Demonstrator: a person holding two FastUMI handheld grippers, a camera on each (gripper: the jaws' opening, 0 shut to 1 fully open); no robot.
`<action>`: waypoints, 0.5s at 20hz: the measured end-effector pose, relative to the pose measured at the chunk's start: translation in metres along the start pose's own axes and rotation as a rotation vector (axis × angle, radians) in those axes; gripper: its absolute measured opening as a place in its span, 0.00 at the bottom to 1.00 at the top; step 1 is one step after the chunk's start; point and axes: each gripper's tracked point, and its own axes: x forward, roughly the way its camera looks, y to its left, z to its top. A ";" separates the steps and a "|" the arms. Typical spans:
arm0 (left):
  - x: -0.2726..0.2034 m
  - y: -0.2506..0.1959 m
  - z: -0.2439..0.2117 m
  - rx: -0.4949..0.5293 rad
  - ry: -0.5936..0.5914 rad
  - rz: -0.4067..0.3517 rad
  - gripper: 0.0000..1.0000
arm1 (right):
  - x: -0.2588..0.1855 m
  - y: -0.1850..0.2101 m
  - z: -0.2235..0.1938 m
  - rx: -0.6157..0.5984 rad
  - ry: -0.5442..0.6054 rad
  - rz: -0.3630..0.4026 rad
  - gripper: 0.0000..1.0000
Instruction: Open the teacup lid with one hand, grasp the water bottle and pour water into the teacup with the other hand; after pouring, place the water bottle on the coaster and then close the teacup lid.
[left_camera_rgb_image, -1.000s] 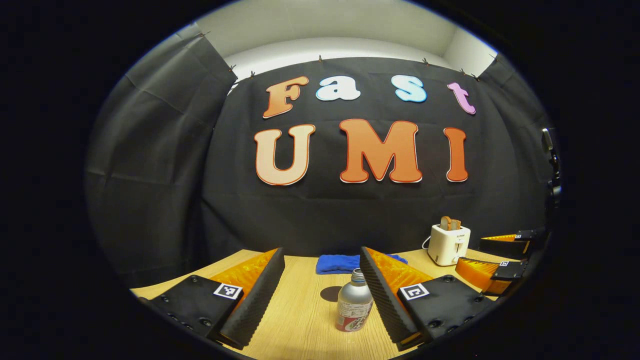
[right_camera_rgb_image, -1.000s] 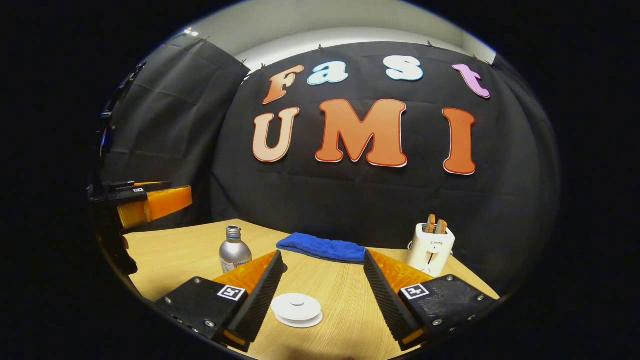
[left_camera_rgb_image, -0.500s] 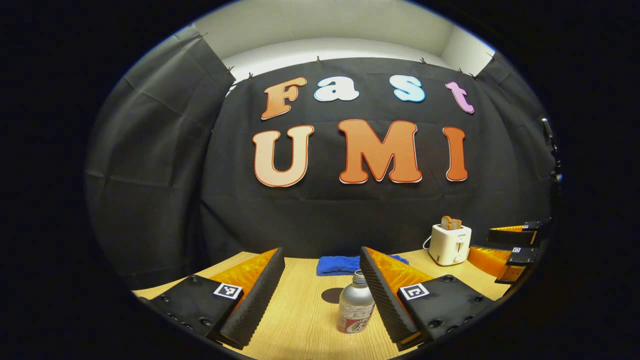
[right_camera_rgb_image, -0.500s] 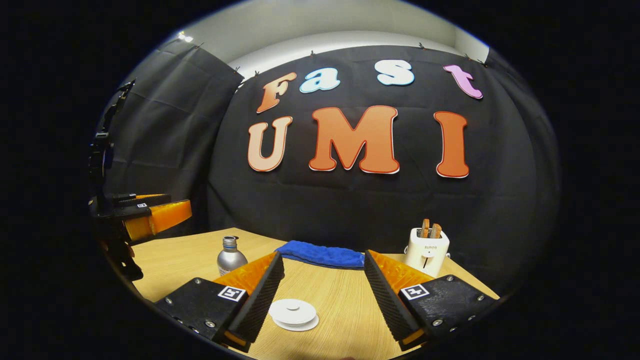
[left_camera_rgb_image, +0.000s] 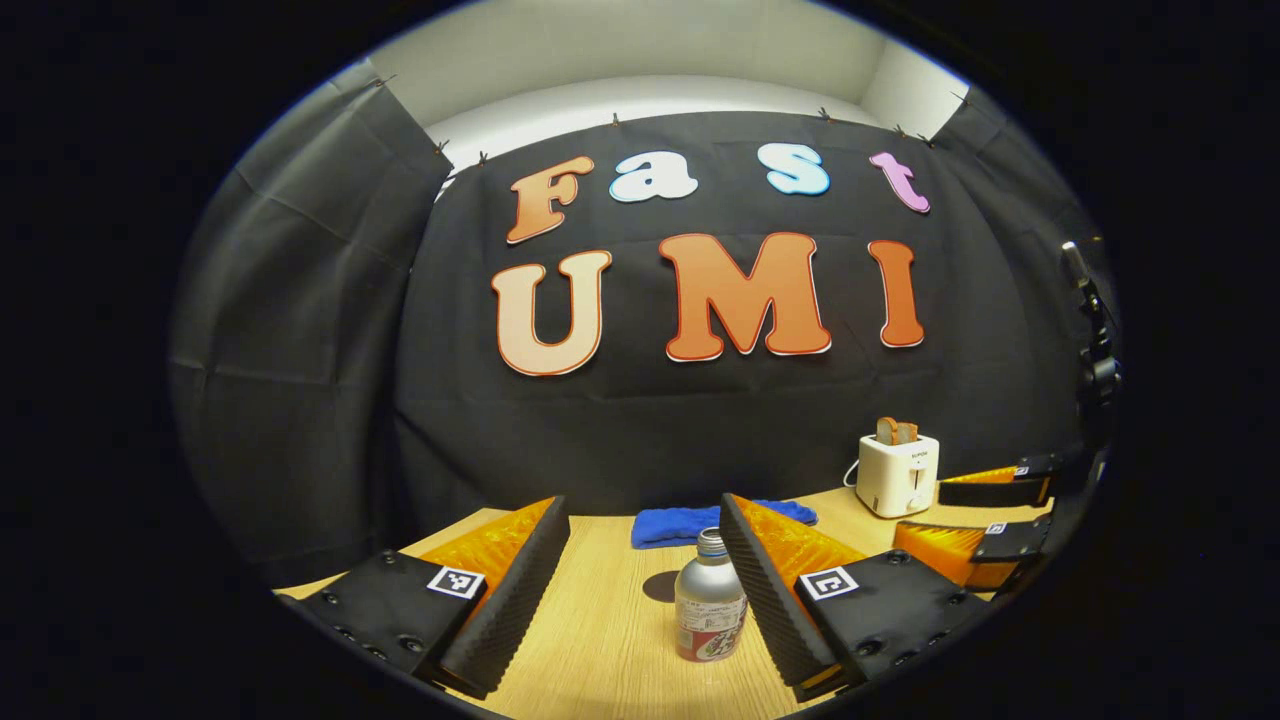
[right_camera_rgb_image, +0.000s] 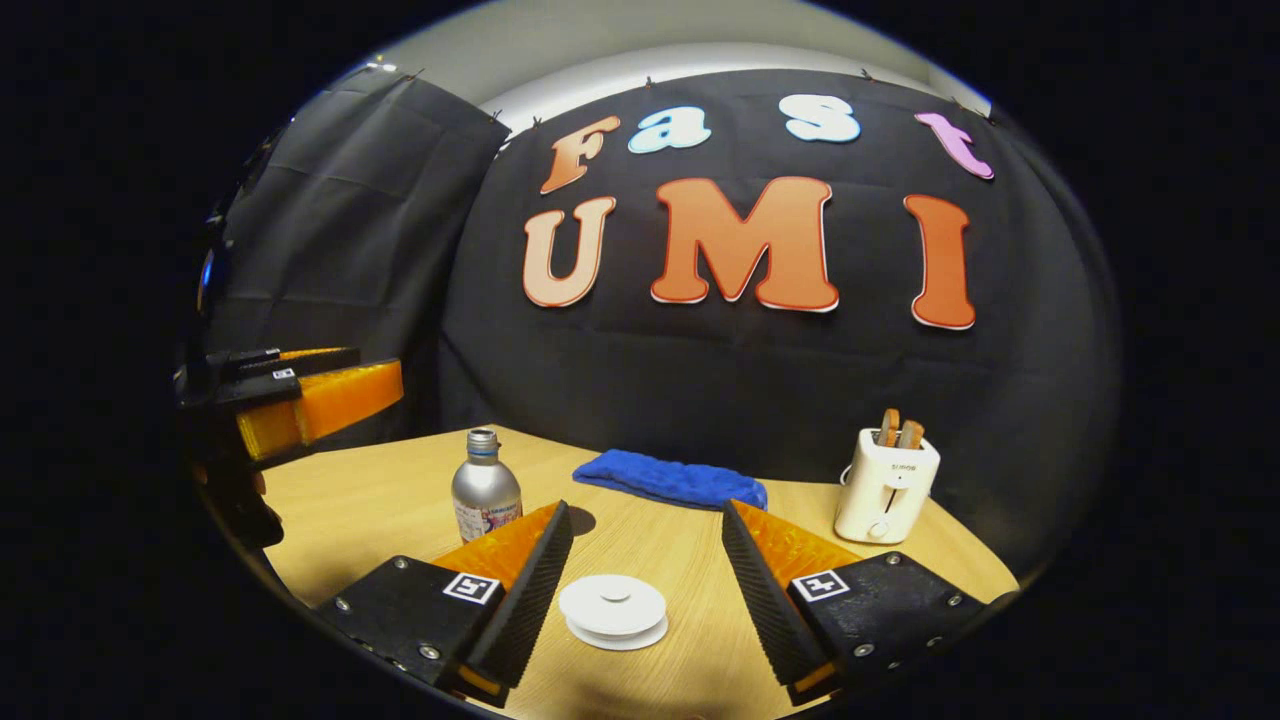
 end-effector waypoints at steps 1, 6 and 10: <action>0.001 0.001 -0.004 0.000 0.006 0.001 0.99 | 0.008 0.004 -0.008 -0.001 0.028 0.007 0.90; -0.001 0.009 -0.023 0.000 0.048 0.016 0.98 | 0.041 0.022 -0.054 -0.005 0.180 0.049 0.73; -0.001 0.014 -0.031 0.004 0.066 0.028 0.99 | 0.046 0.020 -0.089 0.011 0.244 0.050 0.55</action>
